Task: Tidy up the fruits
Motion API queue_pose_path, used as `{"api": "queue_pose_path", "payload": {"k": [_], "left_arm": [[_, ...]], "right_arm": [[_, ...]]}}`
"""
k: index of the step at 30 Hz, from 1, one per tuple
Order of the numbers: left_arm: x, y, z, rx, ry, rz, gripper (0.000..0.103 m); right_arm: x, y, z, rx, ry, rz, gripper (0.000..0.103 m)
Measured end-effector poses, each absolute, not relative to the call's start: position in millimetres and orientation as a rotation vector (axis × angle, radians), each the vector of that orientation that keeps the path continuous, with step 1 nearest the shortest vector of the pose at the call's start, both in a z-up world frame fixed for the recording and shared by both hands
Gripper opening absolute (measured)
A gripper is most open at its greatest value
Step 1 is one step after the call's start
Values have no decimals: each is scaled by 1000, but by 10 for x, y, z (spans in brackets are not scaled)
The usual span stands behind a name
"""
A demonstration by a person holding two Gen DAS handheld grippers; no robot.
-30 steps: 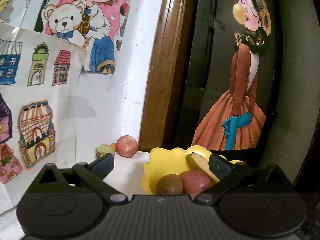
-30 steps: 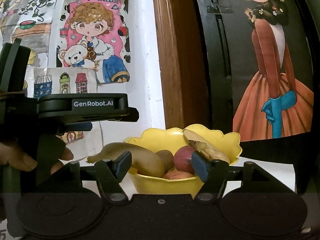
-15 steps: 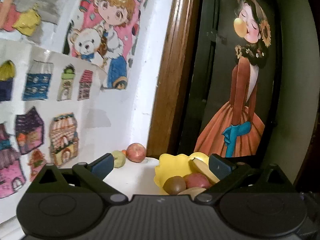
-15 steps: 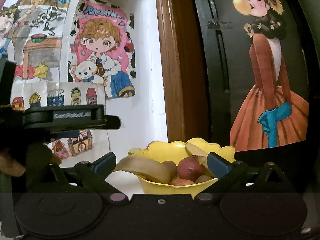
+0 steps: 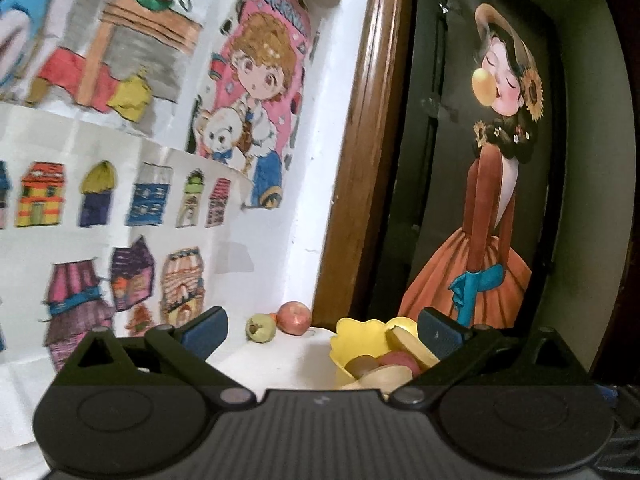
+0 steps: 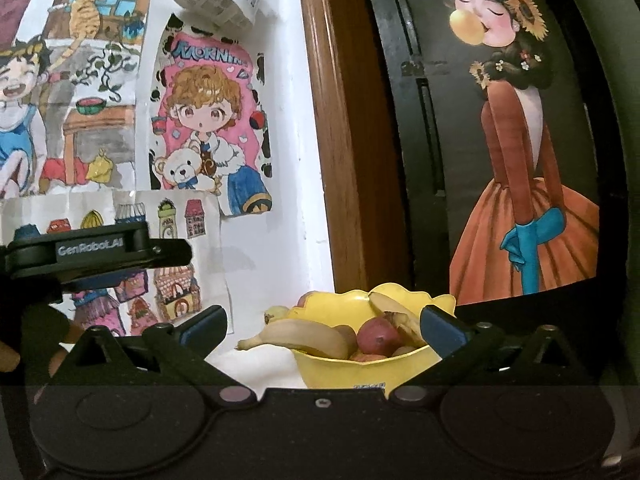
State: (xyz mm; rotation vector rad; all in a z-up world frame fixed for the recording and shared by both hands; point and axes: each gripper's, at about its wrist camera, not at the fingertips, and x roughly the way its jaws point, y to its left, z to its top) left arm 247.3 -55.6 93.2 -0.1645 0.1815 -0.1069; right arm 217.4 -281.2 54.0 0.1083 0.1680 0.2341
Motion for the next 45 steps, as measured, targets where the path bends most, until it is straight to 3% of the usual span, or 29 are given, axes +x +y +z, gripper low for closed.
{"api": "queue_pose_path", "payload": {"k": [22,45], "left_arm": [[1328,-198,750,-188,274,-58,103],[606,57,342,-164,298,-23,103]], "right_arm": [[1040,-2687,667,96,139,175,102],[322,-2342,429,99,152,39,102]]}}
